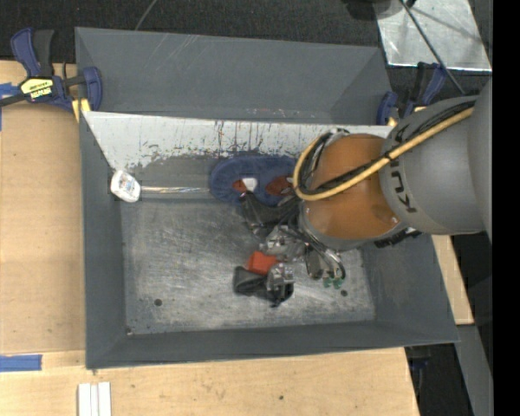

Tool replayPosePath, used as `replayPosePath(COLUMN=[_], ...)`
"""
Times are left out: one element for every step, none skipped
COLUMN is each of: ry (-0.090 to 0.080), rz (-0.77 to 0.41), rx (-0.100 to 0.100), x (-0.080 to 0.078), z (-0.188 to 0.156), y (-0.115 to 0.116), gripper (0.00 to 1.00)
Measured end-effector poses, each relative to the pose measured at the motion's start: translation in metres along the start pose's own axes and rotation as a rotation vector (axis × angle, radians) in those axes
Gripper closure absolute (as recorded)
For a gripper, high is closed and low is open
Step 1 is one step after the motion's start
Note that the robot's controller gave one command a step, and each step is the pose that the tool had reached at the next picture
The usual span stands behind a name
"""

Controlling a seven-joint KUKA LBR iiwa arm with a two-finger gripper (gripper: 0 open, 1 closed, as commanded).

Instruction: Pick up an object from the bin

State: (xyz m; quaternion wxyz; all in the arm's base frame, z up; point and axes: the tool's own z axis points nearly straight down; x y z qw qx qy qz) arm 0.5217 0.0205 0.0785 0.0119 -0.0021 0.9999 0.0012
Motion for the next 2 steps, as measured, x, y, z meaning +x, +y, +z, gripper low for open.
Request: replayPosePath(ry=[0.013,0.013], rz=[-0.041,-0.072], rx=[0.002,0.003], x=[-0.007,-0.009], z=[-0.101,-0.156], y=[0.002,-0.012], gripper=[1.00,1.00])
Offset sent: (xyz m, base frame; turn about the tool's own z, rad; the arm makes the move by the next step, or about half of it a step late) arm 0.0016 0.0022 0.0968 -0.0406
